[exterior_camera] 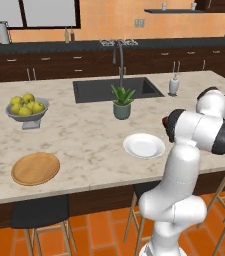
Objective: Pick the chicken drumstick and avocado from their plates and place them in the bowl. Then put the bowl in the fridge.
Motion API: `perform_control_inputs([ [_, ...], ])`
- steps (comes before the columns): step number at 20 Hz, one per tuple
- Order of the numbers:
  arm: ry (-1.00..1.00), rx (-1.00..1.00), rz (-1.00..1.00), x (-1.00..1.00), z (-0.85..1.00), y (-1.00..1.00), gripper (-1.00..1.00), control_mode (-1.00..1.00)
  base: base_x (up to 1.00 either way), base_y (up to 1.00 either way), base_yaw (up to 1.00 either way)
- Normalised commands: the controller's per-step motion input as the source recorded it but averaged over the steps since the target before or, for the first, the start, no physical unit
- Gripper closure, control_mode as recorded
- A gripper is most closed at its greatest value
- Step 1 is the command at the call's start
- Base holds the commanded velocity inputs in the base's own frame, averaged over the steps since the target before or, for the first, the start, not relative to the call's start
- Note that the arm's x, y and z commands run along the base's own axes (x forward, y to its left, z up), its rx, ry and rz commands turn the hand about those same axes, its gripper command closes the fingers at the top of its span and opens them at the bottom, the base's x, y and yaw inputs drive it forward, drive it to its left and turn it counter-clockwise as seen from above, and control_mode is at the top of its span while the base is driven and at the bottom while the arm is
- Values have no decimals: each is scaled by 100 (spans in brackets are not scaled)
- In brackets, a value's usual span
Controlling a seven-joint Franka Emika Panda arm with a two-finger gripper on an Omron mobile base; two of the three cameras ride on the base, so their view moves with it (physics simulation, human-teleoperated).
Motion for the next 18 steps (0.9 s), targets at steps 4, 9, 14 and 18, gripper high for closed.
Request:
perform_control_inputs([
  [4,-27,-8,0,-54,93,64,100,-100,0,0,0],
  [9,-16,-13,-3,-63,91,80,100,-100,0,0,0],
  [14,-1,-8,-3,-87,66,74,100,-100,0,0,0],
  [18,0,0,-1,-100,68,50,100,-100,0,0,0],
])
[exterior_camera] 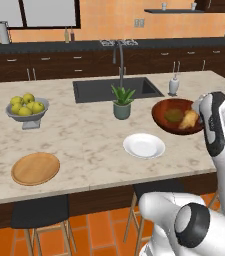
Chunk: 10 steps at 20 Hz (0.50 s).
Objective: Pick the chicken drumstick and avocado from their plates and place them in the bowl. Then put the bowl in the fridge.
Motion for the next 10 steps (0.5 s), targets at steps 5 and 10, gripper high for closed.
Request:
perform_control_inputs([
  [5,0,4,-1,-100,69,24,100,-100,0,0,0],
  [10,0,7,-1,-89,69,3,100,-100,0,0,0],
])
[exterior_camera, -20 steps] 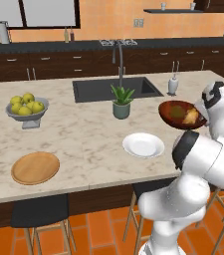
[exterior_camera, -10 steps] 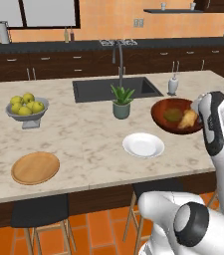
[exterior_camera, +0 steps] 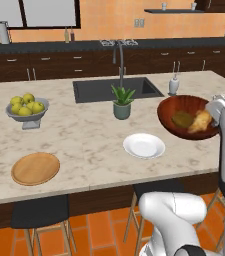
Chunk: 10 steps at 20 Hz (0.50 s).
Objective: Pick the chicken drumstick and avocado from their plates and place them in the bowl. Then put the bowl in the fridge.
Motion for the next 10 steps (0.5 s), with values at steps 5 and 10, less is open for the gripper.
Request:
perform_control_inputs([
  [5,2,3,0,-27,19,10,100,100,-8,-4,-10],
  [10,0,0,0,0,0,0,100,100,-24,-16,-79],
])
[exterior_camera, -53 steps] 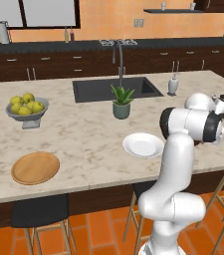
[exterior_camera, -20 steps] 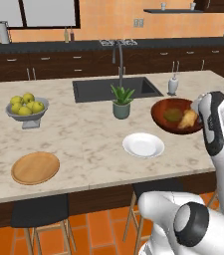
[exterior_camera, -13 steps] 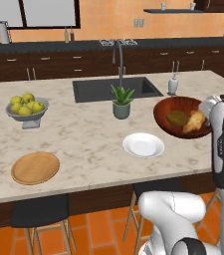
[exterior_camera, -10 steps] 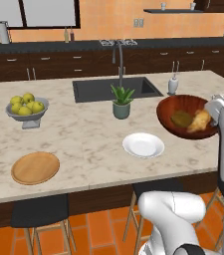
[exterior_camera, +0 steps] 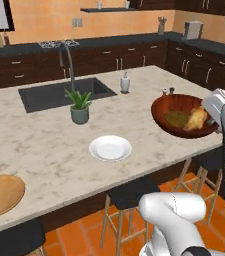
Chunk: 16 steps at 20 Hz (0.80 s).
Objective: Pick the chicken drumstick and avocado from their plates and place them in the bowl. Then put the bowl in the fridge.
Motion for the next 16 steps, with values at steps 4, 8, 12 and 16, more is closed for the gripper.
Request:
perform_control_inputs([
  [4,0,0,0,0,0,0,100,100,0,0,-100],
  [8,0,0,0,0,0,0,100,100,0,-2,-99],
  [12,0,0,0,0,0,0,100,100,0,-10,-96],
  [16,0,0,0,0,0,0,100,100,-86,-5,-67],
])
